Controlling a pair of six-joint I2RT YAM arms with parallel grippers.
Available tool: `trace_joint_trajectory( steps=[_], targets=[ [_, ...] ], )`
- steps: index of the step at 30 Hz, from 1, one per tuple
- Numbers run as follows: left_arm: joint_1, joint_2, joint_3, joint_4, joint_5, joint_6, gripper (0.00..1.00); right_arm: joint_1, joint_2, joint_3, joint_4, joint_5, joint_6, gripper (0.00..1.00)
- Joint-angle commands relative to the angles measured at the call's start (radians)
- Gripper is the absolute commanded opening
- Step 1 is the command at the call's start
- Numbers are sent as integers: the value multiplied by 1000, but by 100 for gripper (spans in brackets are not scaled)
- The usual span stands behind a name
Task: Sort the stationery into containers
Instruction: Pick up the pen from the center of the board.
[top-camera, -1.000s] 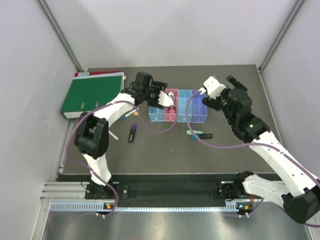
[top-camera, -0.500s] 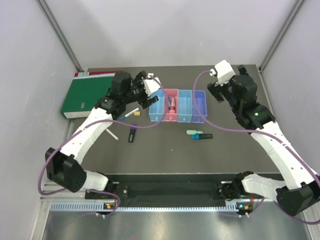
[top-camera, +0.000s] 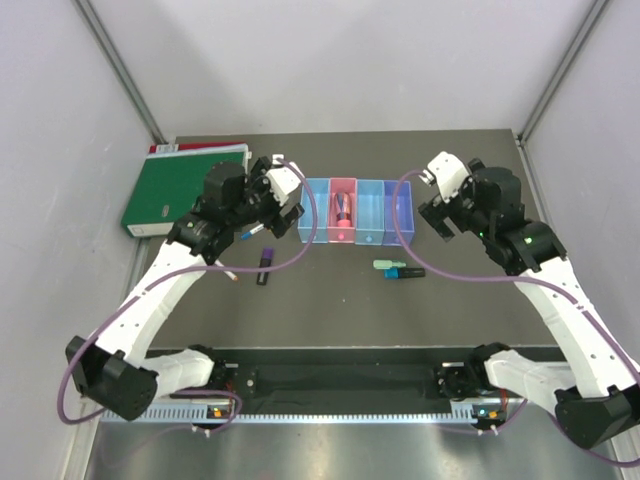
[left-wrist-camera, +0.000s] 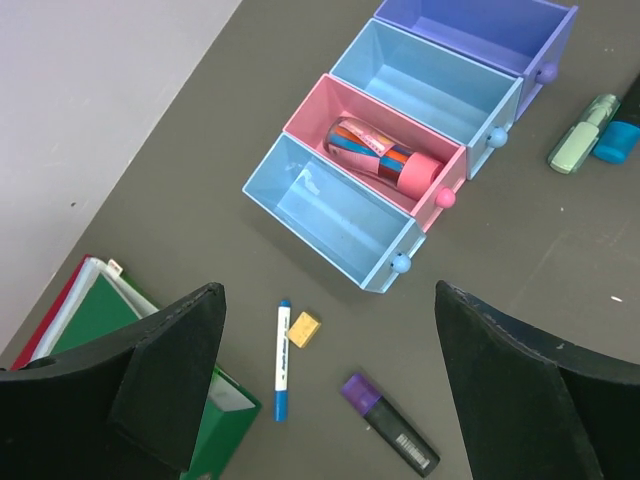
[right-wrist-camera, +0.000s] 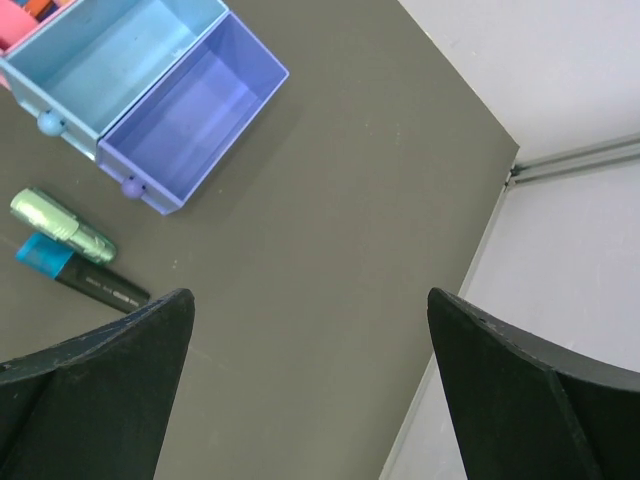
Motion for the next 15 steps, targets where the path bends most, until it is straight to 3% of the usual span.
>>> trace_joint_trajectory(
  steps=[1,15],
  targets=[
    [4,-66,-16,-23,-25,-30,91,-6,-25,14,-35,-22,-31,100],
    [4,-112,14,-68,-22,-21,97,-6,-43,85,-77,25,-60,100]
  ],
)
